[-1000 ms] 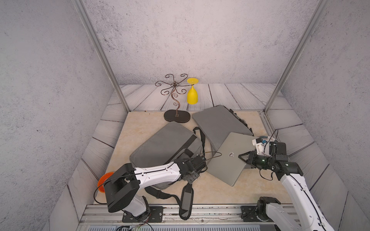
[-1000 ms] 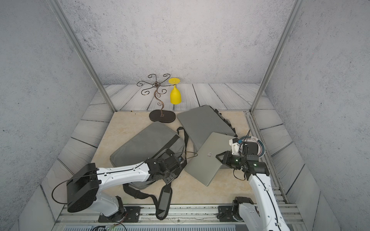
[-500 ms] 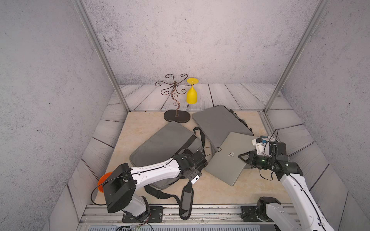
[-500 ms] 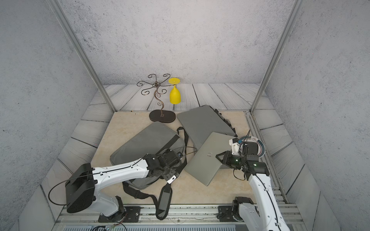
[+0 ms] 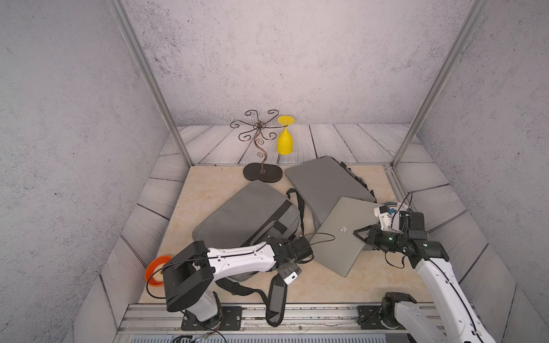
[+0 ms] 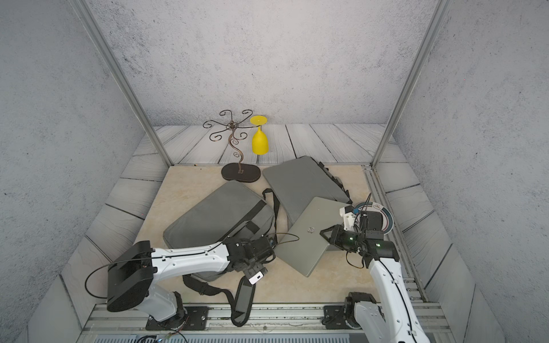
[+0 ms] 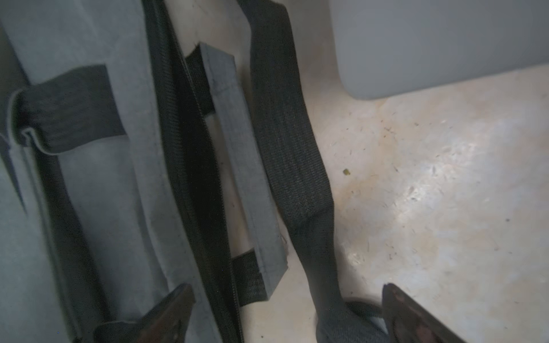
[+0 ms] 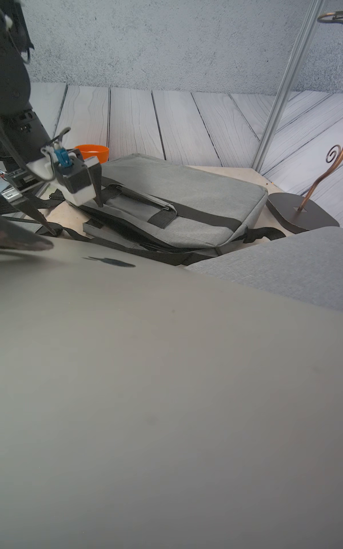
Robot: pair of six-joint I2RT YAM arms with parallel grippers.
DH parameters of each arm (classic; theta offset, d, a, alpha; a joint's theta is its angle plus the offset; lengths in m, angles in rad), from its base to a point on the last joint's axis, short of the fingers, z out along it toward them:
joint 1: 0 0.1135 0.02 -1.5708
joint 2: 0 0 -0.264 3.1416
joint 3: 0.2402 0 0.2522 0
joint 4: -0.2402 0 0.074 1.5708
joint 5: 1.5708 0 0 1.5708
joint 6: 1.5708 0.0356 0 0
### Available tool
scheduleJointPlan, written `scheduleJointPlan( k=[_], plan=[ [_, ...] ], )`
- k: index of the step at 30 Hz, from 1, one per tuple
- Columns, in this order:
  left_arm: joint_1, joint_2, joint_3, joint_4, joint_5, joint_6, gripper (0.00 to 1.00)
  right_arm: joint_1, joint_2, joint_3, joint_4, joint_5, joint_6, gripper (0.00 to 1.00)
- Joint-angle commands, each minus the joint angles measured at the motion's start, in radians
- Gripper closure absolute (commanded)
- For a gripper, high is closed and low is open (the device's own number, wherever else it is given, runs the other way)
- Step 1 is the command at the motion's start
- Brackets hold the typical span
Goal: Open the zippered laptop bag and take out the laptop
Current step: Move the zippered laptop bag to the corner of the board.
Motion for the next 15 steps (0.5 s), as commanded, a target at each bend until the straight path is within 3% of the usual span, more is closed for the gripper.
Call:
scheduleJointPlan(
  k=[1,8,15],
  plan=[
    [-0.029,0.038,0.018,-0.039,-0.1,-0.046,0.01,-0.003,-0.032,0.015,0.079,-0.072,-0.009,1.0],
    [-0.033,0.101,0.066,-0.079,-0.314,-0.109,0.01,-0.004,-0.026,0.015,0.08,-0.076,-0.009,1.0],
    [-0.004,0.136,0.076,-0.053,-0.395,-0.108,0.01,-0.004,-0.021,0.02,0.082,-0.081,-0.012,1.0]
  ],
)
